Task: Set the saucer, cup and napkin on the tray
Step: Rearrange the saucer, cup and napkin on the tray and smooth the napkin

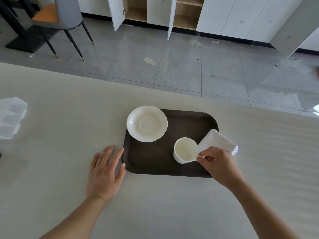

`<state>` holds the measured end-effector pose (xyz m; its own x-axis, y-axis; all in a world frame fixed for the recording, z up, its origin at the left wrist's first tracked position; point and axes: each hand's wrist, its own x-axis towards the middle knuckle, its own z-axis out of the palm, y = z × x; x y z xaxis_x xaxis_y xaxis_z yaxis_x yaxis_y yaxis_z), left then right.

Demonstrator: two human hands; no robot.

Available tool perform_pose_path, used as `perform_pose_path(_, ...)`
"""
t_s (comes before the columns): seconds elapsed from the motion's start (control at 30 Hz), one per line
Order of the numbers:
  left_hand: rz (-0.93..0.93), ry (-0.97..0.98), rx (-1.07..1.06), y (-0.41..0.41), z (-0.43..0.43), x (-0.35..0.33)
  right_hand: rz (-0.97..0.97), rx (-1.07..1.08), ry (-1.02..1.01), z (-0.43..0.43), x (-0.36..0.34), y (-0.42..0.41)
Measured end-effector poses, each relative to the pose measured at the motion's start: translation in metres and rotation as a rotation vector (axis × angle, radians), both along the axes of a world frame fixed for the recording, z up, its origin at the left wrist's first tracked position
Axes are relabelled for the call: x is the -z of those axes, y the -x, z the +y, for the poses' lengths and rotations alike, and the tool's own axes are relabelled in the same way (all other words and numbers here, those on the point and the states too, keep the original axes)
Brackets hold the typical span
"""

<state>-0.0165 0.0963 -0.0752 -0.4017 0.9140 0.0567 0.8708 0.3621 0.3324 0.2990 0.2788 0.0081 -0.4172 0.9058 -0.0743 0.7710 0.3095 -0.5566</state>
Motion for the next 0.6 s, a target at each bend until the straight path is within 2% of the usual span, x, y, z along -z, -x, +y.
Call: perform_pose_path(0.6,-0.009,0.018,-0.01,-0.001,0.001,-0.004,0.127,0.347,-0.009,0.013,0.011,0.054)
